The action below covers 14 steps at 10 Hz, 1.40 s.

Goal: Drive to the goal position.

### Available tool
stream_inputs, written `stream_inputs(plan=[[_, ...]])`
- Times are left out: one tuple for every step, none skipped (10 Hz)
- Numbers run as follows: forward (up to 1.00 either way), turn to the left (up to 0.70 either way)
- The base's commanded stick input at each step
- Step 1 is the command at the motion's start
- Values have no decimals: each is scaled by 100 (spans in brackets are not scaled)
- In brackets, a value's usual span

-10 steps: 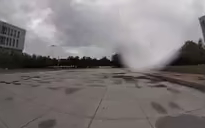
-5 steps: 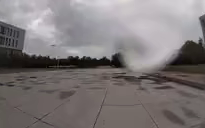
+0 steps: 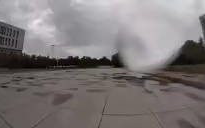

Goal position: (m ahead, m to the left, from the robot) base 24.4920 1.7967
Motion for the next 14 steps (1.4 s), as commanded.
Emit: stream_inputs(plan=[[70, 0], [70, 0], [70, 0], [70, 0], [70, 0], [70, 0], [70, 0], [70, 0], [70, 0], [70, 0], [70, 0], [70, 0], [70, 0], [70, 0]])
